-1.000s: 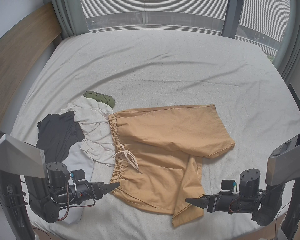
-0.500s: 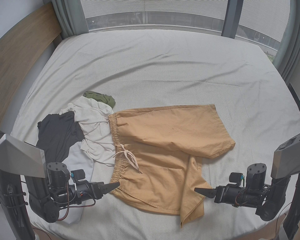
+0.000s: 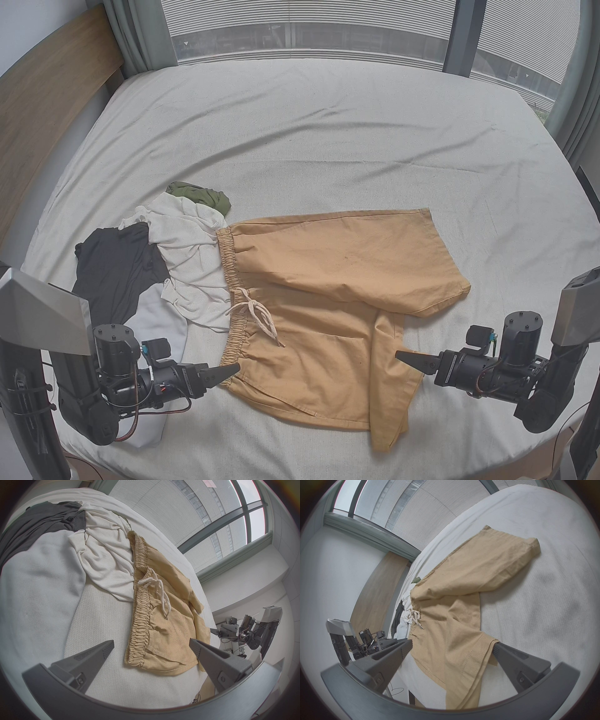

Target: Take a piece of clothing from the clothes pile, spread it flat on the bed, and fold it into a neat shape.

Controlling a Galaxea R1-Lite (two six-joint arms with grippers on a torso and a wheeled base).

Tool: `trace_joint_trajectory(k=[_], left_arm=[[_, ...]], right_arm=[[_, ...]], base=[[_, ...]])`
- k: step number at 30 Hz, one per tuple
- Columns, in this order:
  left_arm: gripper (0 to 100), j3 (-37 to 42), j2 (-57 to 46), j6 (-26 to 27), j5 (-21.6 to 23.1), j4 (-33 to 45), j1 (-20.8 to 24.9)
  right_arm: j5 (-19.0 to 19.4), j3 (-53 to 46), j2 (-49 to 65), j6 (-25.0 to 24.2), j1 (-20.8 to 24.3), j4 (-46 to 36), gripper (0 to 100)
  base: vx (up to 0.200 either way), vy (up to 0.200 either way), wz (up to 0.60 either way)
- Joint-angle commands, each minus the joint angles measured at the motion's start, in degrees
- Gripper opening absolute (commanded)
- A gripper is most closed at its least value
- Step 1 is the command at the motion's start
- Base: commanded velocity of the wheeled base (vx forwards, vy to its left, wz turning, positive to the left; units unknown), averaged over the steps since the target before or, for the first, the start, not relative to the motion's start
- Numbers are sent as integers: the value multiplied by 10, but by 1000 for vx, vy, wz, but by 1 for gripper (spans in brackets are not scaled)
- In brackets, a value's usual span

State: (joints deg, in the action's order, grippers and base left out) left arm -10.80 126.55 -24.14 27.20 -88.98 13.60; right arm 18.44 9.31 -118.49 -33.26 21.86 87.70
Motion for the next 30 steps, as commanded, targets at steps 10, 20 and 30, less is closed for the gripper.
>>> trace_joint_trajectory(k=[10, 20, 30], left_arm=[[100, 0, 1, 0, 0, -1, -1], [100, 0, 1, 0, 0, -1, 0], [100, 0, 2, 0, 0, -1, 0]], right_arm=[[-11, 6, 4, -23, 10, 3, 100], [-24, 11, 5, -26, 8, 2, 0], [-25, 18, 12, -25, -2, -2, 0]], base=[[0, 0, 0], [0, 0, 0], [0, 0, 0]])
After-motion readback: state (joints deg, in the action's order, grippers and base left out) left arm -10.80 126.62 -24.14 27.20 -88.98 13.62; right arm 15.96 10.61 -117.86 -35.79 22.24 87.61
